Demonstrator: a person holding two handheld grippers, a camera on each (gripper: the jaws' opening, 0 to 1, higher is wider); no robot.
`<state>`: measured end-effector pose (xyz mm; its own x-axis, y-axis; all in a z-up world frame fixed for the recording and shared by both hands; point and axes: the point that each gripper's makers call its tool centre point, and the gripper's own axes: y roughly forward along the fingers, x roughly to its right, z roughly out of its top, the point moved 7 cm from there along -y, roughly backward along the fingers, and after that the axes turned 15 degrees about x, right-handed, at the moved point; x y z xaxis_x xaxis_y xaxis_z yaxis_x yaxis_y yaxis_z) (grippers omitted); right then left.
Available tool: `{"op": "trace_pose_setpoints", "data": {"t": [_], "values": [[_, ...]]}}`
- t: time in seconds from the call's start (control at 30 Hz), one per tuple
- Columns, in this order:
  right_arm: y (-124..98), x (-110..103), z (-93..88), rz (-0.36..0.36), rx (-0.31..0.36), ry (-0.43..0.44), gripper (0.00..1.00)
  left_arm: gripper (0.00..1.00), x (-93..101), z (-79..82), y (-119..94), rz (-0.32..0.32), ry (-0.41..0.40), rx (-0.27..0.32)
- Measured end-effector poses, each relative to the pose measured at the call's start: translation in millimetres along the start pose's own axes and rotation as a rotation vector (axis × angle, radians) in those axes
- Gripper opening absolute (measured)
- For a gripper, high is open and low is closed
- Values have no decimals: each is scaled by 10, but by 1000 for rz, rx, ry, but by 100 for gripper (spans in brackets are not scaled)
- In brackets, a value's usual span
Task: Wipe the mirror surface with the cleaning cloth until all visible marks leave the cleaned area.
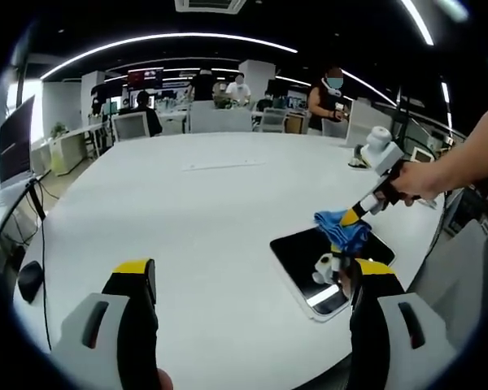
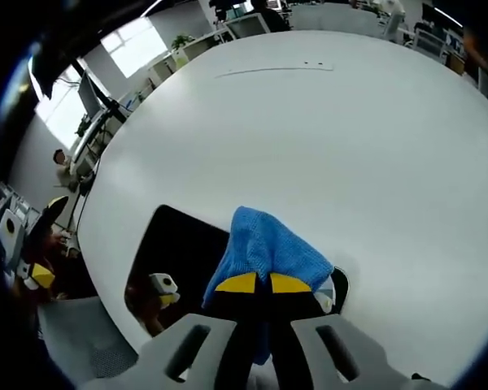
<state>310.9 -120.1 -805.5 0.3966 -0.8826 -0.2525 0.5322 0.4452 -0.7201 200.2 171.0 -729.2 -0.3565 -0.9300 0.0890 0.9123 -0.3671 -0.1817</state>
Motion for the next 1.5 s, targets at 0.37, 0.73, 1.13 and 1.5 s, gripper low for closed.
{"op": "trace_pose_setpoints", "data": {"t": [0.37,0.73,1.13,1.5], "values": [[-62,-87,-103,10,-2,-6,0,99,16,-47,-38,-7,17,-20],[-129,-156,-217,18,-1,-4,0,99,69,-4,-37,1,9,-9],[-249,-283,-408,32,7,30,0,99,115,-16,-96,5,18,-7],[-370,-388,-576,50,-3,23,0,99,89,60,-182,16,42,0]]}}
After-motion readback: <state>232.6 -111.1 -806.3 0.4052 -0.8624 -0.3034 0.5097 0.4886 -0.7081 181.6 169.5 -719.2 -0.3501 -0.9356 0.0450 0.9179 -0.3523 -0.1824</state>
